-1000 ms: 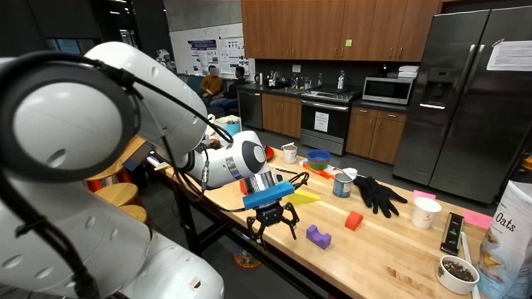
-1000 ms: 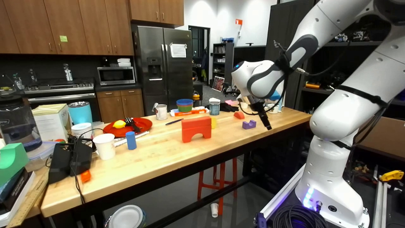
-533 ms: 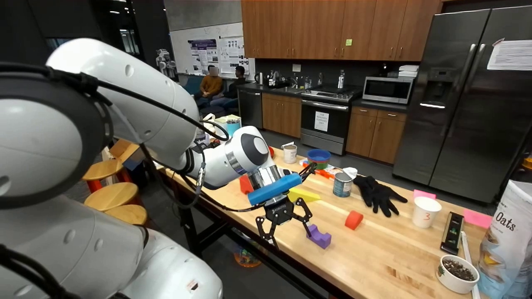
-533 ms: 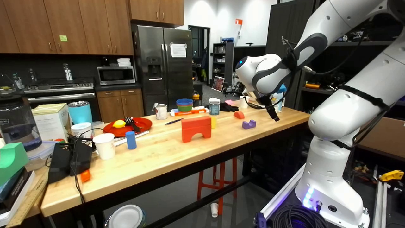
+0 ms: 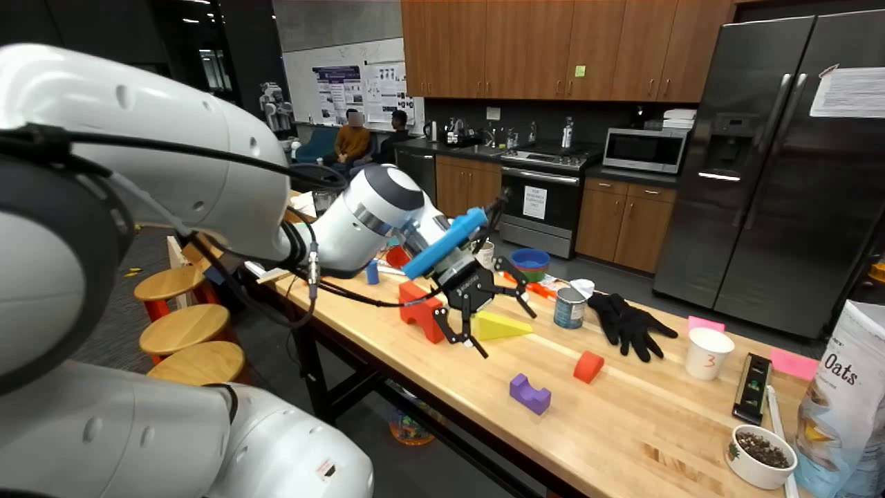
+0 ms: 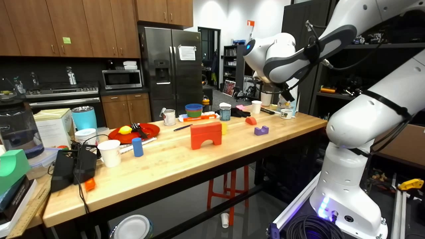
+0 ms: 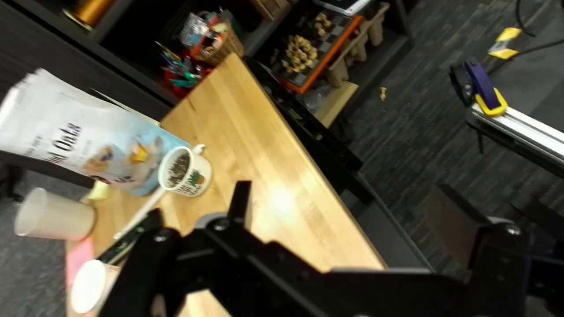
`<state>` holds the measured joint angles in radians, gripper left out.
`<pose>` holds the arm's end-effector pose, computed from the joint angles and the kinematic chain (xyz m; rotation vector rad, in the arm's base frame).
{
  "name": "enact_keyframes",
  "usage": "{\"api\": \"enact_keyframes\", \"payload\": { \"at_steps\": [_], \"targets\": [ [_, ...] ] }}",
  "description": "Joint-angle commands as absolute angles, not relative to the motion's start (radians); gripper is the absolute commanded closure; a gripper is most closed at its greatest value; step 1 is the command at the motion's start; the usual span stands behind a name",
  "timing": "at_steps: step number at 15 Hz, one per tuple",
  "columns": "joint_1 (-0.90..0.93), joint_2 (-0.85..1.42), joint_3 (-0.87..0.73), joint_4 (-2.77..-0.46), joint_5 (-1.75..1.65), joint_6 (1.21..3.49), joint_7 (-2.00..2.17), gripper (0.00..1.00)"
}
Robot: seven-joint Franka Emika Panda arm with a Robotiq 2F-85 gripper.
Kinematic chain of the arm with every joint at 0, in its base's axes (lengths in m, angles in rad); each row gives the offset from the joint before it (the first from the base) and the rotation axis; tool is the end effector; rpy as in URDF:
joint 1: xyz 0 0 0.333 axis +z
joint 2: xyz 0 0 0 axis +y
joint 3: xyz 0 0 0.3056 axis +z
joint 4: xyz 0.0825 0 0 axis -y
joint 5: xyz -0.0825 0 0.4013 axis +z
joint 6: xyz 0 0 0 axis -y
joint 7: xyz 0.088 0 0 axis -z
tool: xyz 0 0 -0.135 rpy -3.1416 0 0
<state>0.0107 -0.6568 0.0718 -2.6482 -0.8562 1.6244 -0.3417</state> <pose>0.3365 -0.0718 0.4240 2.1486 0.6895 -0.5699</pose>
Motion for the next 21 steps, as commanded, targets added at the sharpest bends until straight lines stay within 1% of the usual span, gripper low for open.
{"api": "enact_keyframes", "payload": {
  "at_steps": [1,4,6,9,10,12,14,15,18,19,21],
  "targets": [
    [0.084,-0.756,0.086,-2.629,-0.959,1.528,-0.322,0.00],
    [0.152,-0.805,0.018,-2.683,-0.987,1.624,-0.309,0.00],
    [0.172,-0.833,-0.068,-2.751,-0.989,1.786,-0.268,0.00],
    [0.139,-0.827,-0.179,-2.854,-1.004,2.048,-0.200,0.00],
    [0.176,-0.742,-0.244,-2.789,-1.034,2.106,-0.172,0.00],
    [0.162,-0.733,-0.300,-2.814,-1.110,2.218,-0.135,0.00],
    [0.166,-0.714,-0.338,-2.811,-1.149,2.269,-0.110,0.00],
    [0.151,-0.730,-0.304,-2.809,-1.109,2.228,-0.148,0.00],
    [0.152,-0.713,-0.326,-2.807,-1.122,2.256,-0.136,0.00],
    [0.088,-0.678,-0.280,-2.803,-1.097,2.315,-0.137,0.00],
    [0.067,-0.654,-0.262,-2.783,-1.156,2.394,-0.111,0.00]
  ]
}}
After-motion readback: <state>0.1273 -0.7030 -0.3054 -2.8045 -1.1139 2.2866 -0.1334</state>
